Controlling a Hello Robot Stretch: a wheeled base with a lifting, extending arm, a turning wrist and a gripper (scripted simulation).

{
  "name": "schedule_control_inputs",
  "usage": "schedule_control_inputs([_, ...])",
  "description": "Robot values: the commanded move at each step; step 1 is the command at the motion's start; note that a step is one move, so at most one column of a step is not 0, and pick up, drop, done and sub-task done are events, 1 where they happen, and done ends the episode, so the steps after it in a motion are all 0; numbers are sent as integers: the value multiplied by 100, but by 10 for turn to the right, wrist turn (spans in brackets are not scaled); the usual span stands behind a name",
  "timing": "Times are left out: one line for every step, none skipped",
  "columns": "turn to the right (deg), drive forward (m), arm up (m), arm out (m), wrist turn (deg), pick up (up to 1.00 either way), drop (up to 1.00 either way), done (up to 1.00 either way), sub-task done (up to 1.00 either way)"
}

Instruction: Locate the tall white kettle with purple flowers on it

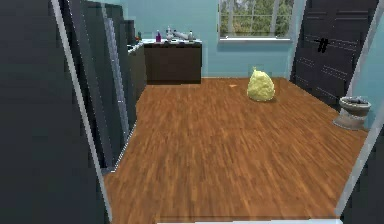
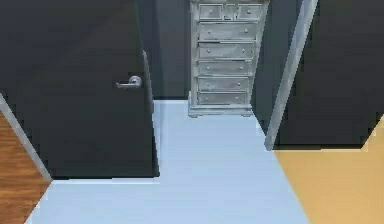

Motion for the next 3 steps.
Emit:
schedule_control_inputs([0,100,0,0,0,0,0,0,0])
schedule_control_inputs([-30,0,0,0,0,0,0,0,0])
schedule_control_inputs([0,50,0,0,0,0,0,0,0])
